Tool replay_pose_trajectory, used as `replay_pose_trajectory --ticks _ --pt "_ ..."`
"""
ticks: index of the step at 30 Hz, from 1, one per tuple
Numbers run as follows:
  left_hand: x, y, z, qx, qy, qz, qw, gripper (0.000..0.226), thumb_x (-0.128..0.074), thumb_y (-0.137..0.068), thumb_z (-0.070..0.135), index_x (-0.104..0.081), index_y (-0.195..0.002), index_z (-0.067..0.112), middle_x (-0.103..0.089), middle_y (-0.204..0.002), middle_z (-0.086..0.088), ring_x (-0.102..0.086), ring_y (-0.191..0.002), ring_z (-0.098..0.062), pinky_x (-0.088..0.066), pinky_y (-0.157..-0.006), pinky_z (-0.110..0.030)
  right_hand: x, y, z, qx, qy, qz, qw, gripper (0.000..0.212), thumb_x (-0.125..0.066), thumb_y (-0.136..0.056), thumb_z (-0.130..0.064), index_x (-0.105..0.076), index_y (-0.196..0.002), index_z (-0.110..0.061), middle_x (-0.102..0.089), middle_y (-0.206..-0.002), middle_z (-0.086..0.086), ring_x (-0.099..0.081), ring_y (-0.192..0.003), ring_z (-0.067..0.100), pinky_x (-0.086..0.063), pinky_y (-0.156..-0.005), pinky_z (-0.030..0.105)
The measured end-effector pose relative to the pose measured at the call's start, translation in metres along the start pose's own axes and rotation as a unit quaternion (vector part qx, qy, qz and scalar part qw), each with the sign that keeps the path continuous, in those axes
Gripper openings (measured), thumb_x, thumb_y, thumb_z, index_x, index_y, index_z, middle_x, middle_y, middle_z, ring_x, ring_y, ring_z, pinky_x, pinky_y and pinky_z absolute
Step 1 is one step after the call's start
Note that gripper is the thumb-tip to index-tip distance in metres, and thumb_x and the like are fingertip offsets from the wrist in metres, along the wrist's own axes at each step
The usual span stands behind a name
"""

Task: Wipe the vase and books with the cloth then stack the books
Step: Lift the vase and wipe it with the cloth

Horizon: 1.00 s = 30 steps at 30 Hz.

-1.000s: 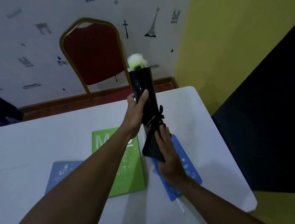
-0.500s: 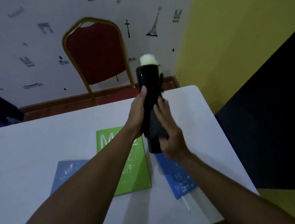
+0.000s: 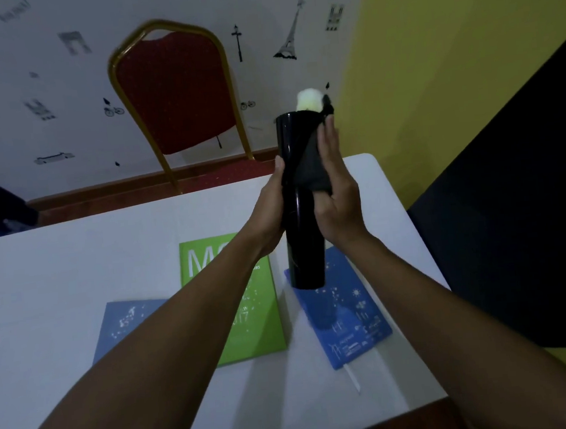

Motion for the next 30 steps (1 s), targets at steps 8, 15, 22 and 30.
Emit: replay_pose_trajectory --ticks 8,15,22,30 --pt "0.010 -0.006 0.011 -0.035 0.045 0.062 0.997 0.055 -0.066 -0.093 0.049 -0.061 -0.124 0.005 -0.069 -0.108 -0.016 -0.071 -0.097 -0.029 -0.059 -0.079 -0.037 -0.014 0.111 0.007 0.002 -0.011 -0.100 0.995 0.060 -0.042 -0.094 0.005 -0.033 -0.153 0.007 -0.019 -0.167 0.021 -0.009 -0.159 0.036 -0.015 -0.129 0.041" --pt "0.004 -0.005 0.011 -0.041 -0.003 0.046 0.998 0.058 -0.062 -0.091 0.052 -0.066 -0.123 0.003 -0.075 -0.105 -0.014 -0.075 -0.092 -0.024 -0.061 -0.081 -0.036 -0.009 0.086 0.010 -0.004 -0.004 -0.057 0.998 0.070 -0.044 -0.084 0.021 -0.034 -0.153 0.007 -0.024 -0.166 0.022 -0.014 -0.158 0.037 -0.019 -0.128 0.034" --pt "-0.010 0.000 0.001 0.002 -0.015 -0.021 1.000 0.042 -0.034 -0.109 0.042 -0.061 -0.134 0.022 -0.073 -0.125 -0.002 -0.068 -0.118 -0.020 -0.052 -0.103 -0.039 0.018 -0.005 -0.003 0.003 -0.013 0.027 1.000 0.081 -0.040 -0.081 0.021 -0.028 -0.158 0.000 -0.017 -0.170 0.013 -0.012 -0.157 0.014 -0.026 -0.122 0.020" --pt "-0.003 -0.012 0.014 -0.030 -0.020 0.088 0.995 0.074 -0.079 -0.082 0.049 -0.049 -0.137 0.009 -0.066 -0.122 -0.013 -0.071 -0.106 -0.029 -0.061 -0.089 -0.043 -0.002 0.127 0.023 0.005 0.012 -0.062 0.998 0.069 -0.049 -0.089 0.025 -0.030 -0.153 0.009 -0.024 -0.165 0.024 -0.018 -0.157 0.035 -0.023 -0.127 0.039"
Point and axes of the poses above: each hand's wrist, its own y-axis away from the middle knuckle, its own x-axis out of the back of the hand, z = x × y, the point moved 2 cm from there along -y, towards the middle knuckle
